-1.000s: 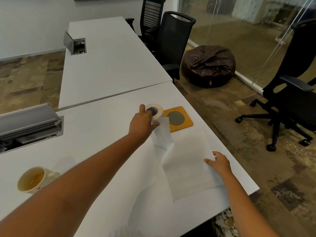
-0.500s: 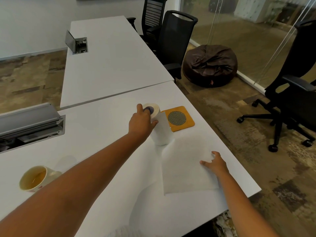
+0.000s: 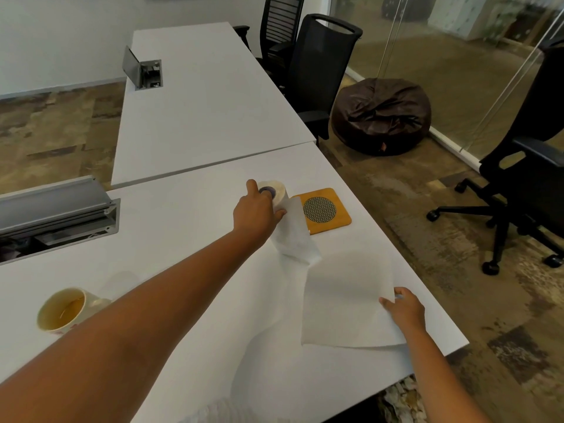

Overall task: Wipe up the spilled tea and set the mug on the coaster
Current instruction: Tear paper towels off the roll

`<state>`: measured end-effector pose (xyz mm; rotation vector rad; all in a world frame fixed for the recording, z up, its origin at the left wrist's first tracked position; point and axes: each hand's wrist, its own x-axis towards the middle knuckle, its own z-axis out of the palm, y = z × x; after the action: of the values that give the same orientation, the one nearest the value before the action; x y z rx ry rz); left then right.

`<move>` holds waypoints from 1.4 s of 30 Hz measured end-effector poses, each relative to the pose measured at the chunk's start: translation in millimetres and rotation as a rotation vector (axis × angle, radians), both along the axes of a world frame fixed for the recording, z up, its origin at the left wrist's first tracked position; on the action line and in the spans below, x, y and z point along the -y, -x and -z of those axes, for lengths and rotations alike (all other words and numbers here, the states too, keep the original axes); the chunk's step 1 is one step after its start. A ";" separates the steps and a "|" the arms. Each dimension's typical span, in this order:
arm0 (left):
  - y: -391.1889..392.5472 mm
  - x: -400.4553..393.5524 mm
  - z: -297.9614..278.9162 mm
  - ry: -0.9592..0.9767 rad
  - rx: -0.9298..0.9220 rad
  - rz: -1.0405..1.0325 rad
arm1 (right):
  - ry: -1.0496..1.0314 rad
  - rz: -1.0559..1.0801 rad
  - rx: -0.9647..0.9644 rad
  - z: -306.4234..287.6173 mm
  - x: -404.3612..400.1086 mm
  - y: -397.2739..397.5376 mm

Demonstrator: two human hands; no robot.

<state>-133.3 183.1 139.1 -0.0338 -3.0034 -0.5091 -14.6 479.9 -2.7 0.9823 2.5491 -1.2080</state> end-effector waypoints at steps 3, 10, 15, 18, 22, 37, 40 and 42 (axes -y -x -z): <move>0.1 1.0 -0.2 -0.005 -0.004 -0.012 | -0.018 0.039 -0.017 -0.8 -3.6 -3.7; -3.3 -1.8 -0.2 0.005 -0.004 -0.008 | -0.372 -0.039 -0.099 -20.6 29.9 14.7; -6.3 -5.1 1.3 0.015 -0.013 0.007 | -0.280 -0.456 -0.158 -22.0 83.4 33.2; -8.6 -6.1 1.7 0.029 -0.024 0.023 | -0.318 -0.647 -0.058 -14.6 109.6 41.7; -16.3 -7.4 4.0 0.075 -0.063 0.135 | -0.386 -0.733 0.019 -9.9 129.4 55.8; -24.1 -5.1 8.9 0.068 -0.093 0.199 | -0.121 -0.690 0.000 -3.5 120.0 68.6; -23.7 -9.4 7.9 0.077 -0.092 0.228 | -0.112 -0.733 -0.002 2.2 112.4 62.1; -23.1 -11.0 7.6 0.078 -0.091 0.230 | -0.099 -0.748 -0.016 7.3 106.4 57.1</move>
<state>-110.2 194.1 131.5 -0.4013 -2.9429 -0.3974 -71.7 373.5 -10.0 -0.0151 2.6063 -0.8630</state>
